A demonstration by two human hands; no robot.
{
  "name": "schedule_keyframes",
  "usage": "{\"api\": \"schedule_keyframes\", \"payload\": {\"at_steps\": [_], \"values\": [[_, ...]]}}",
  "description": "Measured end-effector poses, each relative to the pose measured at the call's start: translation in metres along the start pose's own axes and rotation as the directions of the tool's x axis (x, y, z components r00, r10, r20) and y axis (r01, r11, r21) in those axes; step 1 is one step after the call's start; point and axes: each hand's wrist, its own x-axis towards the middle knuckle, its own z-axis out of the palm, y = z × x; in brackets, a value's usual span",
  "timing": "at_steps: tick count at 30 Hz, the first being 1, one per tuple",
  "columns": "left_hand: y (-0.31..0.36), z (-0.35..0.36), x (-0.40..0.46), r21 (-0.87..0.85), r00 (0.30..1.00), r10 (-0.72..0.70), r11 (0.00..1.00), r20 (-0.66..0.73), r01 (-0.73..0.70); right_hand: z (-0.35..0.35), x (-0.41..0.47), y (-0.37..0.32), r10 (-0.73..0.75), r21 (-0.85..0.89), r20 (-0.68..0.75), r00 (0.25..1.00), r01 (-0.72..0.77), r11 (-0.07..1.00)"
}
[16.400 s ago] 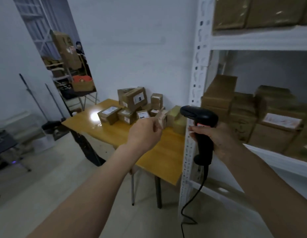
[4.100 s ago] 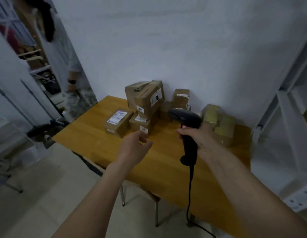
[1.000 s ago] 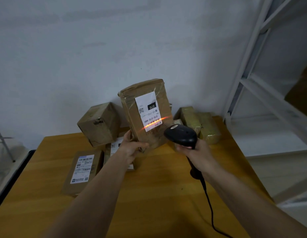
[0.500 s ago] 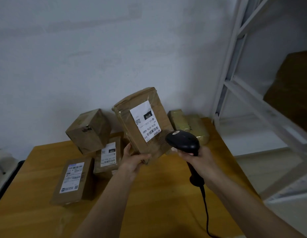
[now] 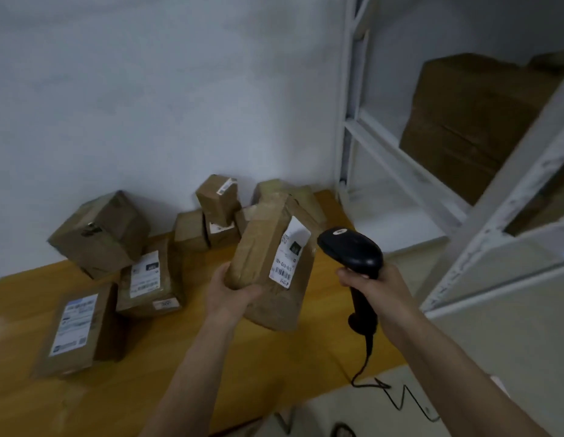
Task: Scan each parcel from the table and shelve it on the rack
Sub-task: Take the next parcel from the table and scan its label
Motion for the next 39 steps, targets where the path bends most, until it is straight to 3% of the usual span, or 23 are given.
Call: {"api": "schedule_keyframes", "payload": {"at_steps": [4,10,16,20,33,39], "values": [[0.01,0.021,-0.025,0.179,0.992,0.098,0.978,0.074,-0.109,-0.03,-0.034,0.013,-0.001,0.046,-0.141,0.99,0.007,0.999],[0.008,0.038,-0.069,0.281,0.947,0.253,0.911,0.198,-0.302,-0.064,-0.093,0.035,0.014,0.109,-0.302,0.953,0.02,0.994],[0.006,0.058,-0.123,0.372,0.878,0.247,0.834,0.41,-0.408,-0.096,-0.149,0.044,0.0,0.145,-0.385,0.923,0.06,0.988],[0.014,0.081,-0.156,0.394,0.829,0.299,0.77,0.472,-0.502,-0.124,-0.176,0.047,-0.01,0.174,-0.427,0.904,0.094,0.98],[0.054,0.236,-0.276,0.404,0.737,0.48,0.625,0.477,-0.668,-0.296,-0.228,0.065,-0.039,0.205,-0.49,0.871,0.159,0.966],[0.069,0.318,-0.321,0.334,0.692,0.545,0.616,0.473,-0.713,-0.392,-0.234,0.073,-0.067,0.211,-0.51,0.858,0.201,0.957]]}}
